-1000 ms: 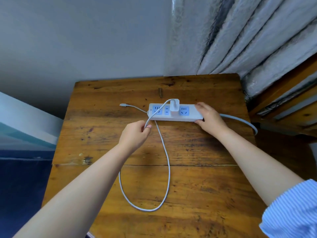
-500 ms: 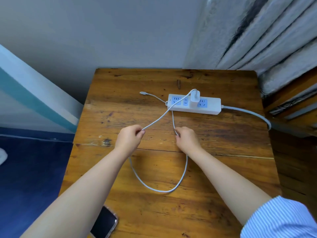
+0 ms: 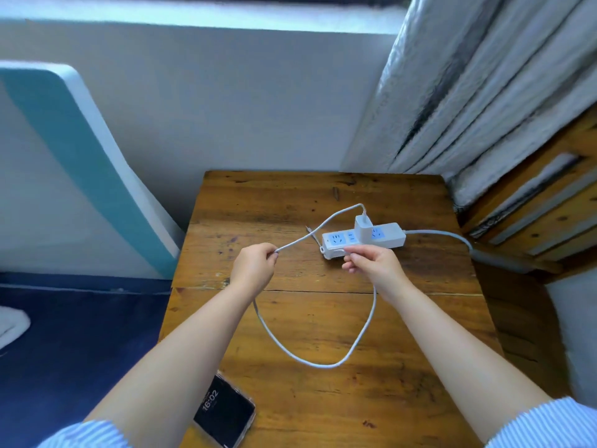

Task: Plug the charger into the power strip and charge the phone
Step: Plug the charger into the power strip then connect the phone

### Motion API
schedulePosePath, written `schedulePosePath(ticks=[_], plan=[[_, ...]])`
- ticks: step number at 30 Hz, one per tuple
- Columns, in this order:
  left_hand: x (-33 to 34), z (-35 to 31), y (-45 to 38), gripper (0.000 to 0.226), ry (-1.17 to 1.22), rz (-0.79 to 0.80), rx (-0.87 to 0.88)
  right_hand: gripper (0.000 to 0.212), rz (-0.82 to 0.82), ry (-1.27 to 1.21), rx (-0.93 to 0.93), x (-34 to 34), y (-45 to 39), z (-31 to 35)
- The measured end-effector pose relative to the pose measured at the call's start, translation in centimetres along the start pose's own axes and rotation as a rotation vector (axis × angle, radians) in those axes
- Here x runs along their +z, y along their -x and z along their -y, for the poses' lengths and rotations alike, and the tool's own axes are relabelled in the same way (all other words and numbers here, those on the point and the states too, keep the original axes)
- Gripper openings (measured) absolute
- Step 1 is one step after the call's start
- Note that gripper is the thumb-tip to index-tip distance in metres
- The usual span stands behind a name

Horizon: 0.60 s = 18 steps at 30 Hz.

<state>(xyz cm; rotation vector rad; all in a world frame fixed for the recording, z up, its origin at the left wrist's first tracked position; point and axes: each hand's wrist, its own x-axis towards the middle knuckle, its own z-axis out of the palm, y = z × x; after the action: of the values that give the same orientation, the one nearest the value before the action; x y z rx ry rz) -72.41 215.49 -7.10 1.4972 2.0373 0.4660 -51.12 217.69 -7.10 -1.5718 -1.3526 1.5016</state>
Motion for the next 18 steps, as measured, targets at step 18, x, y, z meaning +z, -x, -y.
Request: schedulePosePath(ticks=[18], plan=[[0.5,0.2,3.0,0.022,-0.143,0.118,0.058,0.016,-0.014,0.506,0.173,-2.3,9.4,-3.5]])
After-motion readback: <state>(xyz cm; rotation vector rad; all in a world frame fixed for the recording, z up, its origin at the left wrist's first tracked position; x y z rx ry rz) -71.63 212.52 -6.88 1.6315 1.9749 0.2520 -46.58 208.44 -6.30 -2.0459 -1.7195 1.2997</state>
